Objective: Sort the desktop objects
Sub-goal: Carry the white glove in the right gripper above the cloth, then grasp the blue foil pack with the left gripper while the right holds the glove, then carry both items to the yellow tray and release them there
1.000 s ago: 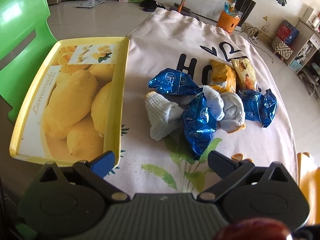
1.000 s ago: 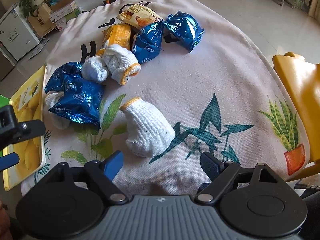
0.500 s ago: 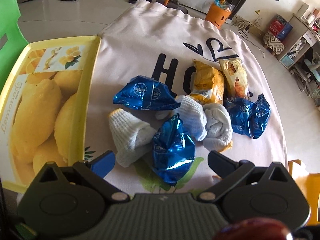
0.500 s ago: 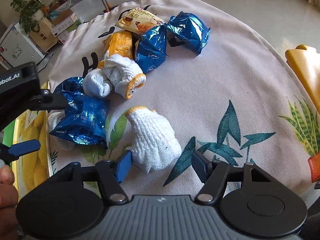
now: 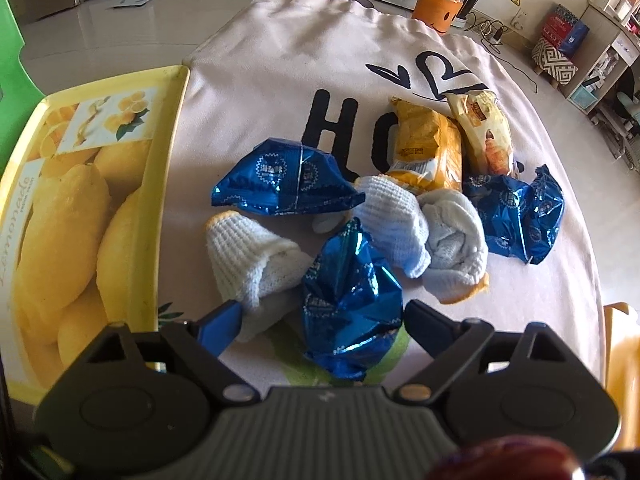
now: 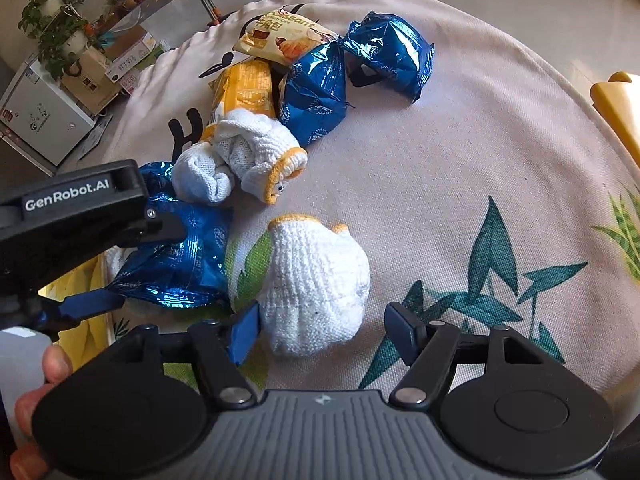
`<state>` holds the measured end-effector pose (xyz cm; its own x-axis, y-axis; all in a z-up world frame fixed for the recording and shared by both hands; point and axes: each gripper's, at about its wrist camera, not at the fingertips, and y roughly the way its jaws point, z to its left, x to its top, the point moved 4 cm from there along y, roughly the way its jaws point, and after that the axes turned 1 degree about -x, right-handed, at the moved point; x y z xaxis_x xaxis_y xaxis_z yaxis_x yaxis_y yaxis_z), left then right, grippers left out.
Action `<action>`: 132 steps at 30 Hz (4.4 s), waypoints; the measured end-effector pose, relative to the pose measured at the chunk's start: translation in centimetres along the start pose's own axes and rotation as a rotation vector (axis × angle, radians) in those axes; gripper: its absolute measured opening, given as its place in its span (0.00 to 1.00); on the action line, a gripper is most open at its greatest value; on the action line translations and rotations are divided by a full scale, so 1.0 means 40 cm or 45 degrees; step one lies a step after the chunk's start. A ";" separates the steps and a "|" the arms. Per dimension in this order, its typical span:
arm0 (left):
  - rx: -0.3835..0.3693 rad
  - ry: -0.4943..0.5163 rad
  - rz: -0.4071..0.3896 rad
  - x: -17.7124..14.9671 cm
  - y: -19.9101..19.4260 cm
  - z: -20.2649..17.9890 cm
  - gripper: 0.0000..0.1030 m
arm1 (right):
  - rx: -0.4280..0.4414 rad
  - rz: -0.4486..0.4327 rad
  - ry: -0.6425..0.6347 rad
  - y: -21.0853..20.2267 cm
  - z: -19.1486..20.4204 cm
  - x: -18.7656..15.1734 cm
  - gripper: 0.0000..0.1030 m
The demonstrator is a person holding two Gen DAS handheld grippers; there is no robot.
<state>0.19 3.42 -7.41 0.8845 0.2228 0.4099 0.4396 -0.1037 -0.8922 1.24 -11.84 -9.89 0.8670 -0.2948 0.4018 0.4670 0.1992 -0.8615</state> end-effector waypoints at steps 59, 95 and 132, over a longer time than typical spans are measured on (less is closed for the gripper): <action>0.012 0.120 -0.078 -0.031 0.006 -0.065 0.50 | -0.199 -0.141 0.196 -0.030 -0.078 0.042 0.50; -0.008 0.077 -0.024 -0.075 0.015 -0.030 0.52 | -0.175 -0.170 0.154 -0.040 -0.068 0.042 0.48; 0.064 -0.195 -0.253 0.028 -0.235 0.205 0.52 | 0.331 -0.127 -0.177 -0.169 0.169 -0.032 0.48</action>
<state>-4.21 12.59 -0.13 0.7458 0.3783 0.5483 0.5909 0.0043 -0.8067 -1.87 -6.49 -2.47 0.8219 -0.1979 0.5341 0.5640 0.4133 -0.7148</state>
